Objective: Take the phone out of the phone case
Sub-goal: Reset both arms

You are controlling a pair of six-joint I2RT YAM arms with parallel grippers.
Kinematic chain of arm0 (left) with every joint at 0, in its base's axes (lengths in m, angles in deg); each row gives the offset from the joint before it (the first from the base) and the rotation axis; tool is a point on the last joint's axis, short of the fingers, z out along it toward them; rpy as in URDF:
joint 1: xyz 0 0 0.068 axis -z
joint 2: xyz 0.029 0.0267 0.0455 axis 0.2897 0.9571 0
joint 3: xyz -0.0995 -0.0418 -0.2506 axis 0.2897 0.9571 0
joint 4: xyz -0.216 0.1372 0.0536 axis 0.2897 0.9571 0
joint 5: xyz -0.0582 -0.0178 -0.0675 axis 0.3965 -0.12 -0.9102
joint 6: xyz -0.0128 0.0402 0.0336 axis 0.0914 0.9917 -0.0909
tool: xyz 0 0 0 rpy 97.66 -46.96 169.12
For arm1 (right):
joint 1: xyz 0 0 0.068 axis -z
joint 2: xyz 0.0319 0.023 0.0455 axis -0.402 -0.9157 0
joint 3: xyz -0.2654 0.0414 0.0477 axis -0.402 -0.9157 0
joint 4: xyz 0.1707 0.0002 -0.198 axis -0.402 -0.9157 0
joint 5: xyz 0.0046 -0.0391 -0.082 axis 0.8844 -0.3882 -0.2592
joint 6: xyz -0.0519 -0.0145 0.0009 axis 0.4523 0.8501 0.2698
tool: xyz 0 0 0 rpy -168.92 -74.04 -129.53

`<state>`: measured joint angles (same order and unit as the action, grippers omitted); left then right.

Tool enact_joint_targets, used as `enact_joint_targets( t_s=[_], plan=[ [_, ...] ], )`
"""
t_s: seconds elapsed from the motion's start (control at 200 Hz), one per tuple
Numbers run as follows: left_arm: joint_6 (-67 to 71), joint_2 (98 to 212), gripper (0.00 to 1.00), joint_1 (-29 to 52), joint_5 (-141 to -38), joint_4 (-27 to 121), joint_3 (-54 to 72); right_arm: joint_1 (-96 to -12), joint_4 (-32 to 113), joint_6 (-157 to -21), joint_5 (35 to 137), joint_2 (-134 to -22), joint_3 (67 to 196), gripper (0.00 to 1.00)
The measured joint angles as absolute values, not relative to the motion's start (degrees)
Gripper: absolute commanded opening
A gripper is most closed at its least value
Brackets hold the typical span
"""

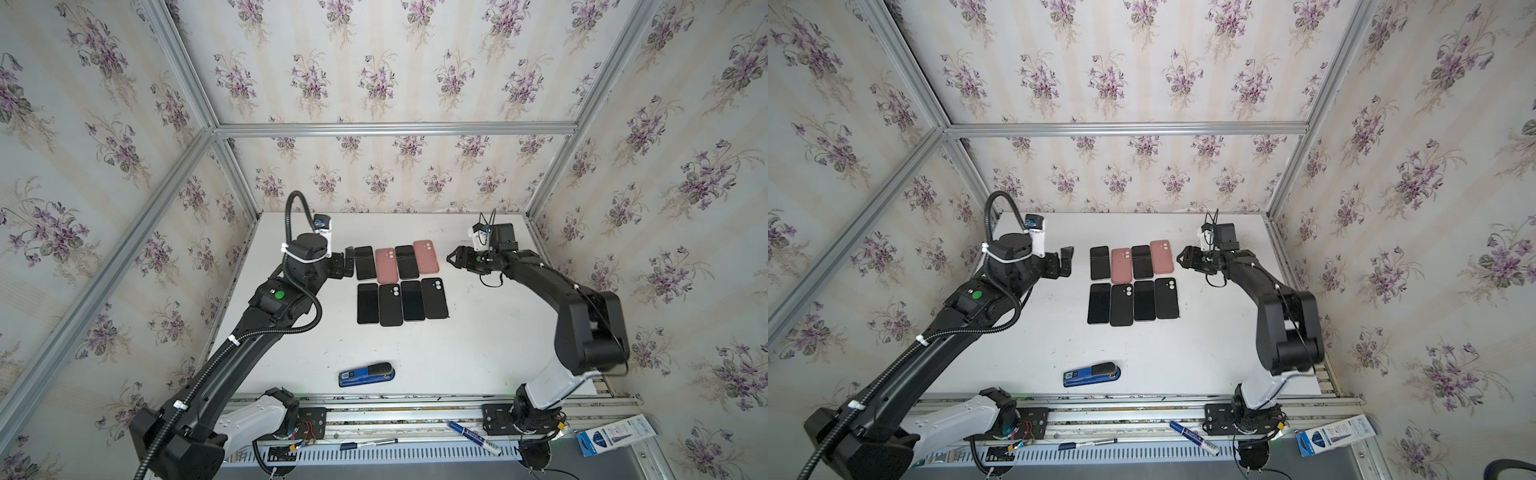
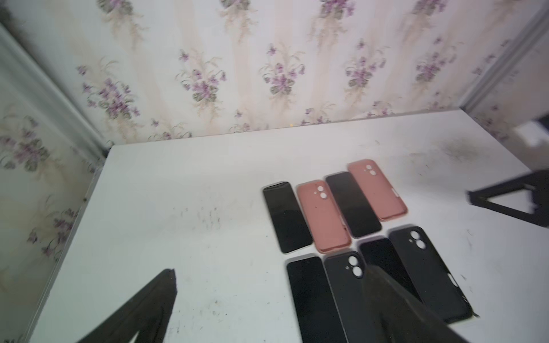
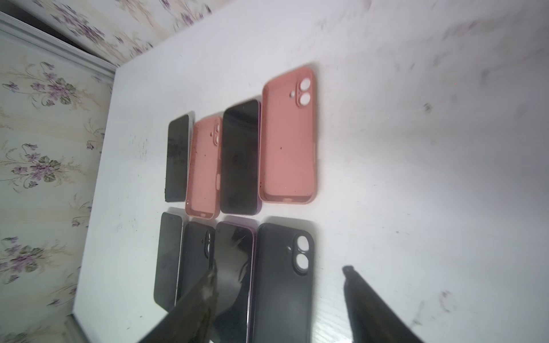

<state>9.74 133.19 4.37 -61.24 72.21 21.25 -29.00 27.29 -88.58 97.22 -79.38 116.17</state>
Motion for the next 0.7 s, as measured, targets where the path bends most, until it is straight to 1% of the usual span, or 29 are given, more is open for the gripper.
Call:
enact_joint_targets(
  t_s=[0.035, 0.18, 0.25, 0.32, 0.435, 0.58, 0.64, 0.7],
  plan=[
    [9.0, 131.9, 1.00, 1.2, -61.5, 71.4, 23.5, -29.0, 29.4, -87.5, 95.3, -74.6, 112.6, 0.99],
    [7.2, 126.9, 1.00, -10.7, -62.9, 66.4, 34.2, -29.0, 38.9, -82.6, 87.1, -58.3, 99.3, 1.00],
    [6.7, 125.1, 1.00, -15.3, -64.2, 62.5, 39.9, -29.0, 42.9, -80.4, 82.9, -53.4, 94.8, 1.00],
    [6.4, 124.0, 1.00, -18.9, -65.2, 58.6, 44.9, -28.9, 45.8, -78.6, 78.9, -50.9, 91.7, 1.00],
    [7.6, 123.2, 1.00, -21.4, -66.3, 49.8, 52.1, -28.8, 49.3, -76.9, 73.2, -50.3, 87.4, 1.00],
    [10.9, 124.3, 1.00, -21.8, -67.9, 37.5, 60.2, -28.7, 56.4, -75.3, 67.1, -50.0, 77.2, 1.00],
    [11.3, 125.7, 1.00, -21.9, -69.4, 32.3, 62.4, -28.4, 58.3, -74.9, 65.6, -50.0, 74.4, 1.00],
    [11.9, 127.8, 1.00, -21.8, -70.9, 26.5, 64.5, -28.3, 63.0, -74.2, 64.9, -50.1, 70.8, 1.00]
  ],
)
